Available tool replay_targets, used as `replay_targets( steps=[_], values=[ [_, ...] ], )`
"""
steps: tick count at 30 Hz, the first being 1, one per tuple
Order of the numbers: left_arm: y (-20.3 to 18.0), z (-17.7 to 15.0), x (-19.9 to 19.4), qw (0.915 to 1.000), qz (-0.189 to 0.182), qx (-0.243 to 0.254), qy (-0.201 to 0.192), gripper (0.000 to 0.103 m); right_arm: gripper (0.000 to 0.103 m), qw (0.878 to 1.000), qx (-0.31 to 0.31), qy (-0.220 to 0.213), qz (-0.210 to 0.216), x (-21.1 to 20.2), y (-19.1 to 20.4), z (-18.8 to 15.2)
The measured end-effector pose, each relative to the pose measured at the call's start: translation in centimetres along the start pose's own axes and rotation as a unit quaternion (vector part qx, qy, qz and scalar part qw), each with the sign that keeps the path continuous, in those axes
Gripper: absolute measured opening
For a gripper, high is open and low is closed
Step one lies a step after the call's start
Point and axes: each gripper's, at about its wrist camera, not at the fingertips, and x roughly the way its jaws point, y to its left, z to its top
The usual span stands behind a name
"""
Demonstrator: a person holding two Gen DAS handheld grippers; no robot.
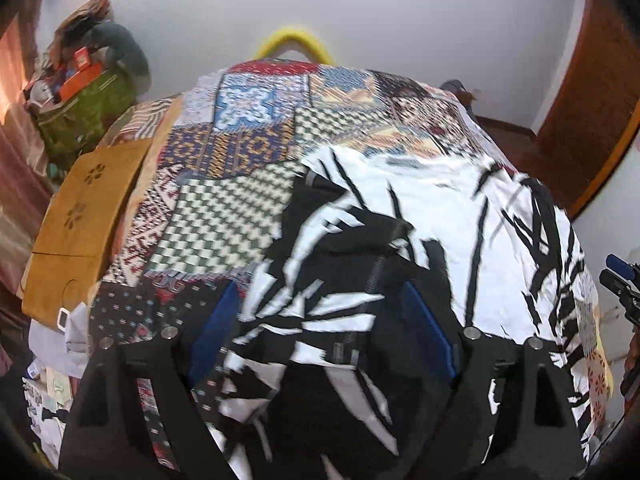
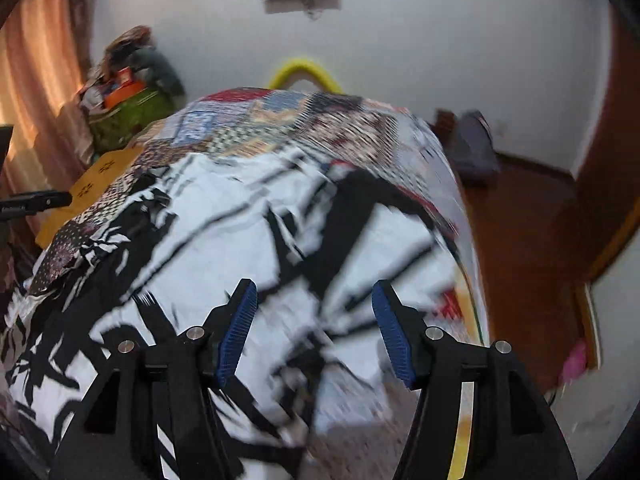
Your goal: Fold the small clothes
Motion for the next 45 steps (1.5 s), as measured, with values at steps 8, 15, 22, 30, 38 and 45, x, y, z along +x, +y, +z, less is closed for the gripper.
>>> replay_targets(
  steps=[8,15,22,30,38,45],
  values=[
    [-3.6,-2.5,5.0,0.9972,-0.023,0.008,0.07,0.085,0.056,0.995,0.091,0.034,0.017,2.4,-5.3,-2.9],
    [-4.5,-3.8,7.9,0.9937,-0.029,0.0,0.109,0.085,0.056,0.983,0.17,0.023,0.06,5.6,-8.5,-2.2],
    [-4.8,-4.3,7.7,0.9939,-0.029,0.008,0.106,0.085,0.02,0.982,0.181,0.023,0.056,7.5,-9.2,-0.3],
    [-3.7,-4.4,6.1,0.9949,-0.035,-0.002,0.095,0.085,0.007,0.985,0.151,-0.036,0.075,4.0,-6.8,1.8],
    [-3.1,-4.3,4.1,0.9955,-0.059,-0.016,0.072,0.085,0.007,0.989,0.071,-0.06,0.114,2.2,0.4,5.8],
    [-2.0,-4.6,2.6,0.997,-0.052,-0.004,0.057,0.085,0.011,0.991,0.024,-0.017,0.133,6.3,7.0,6.2]
  ],
)
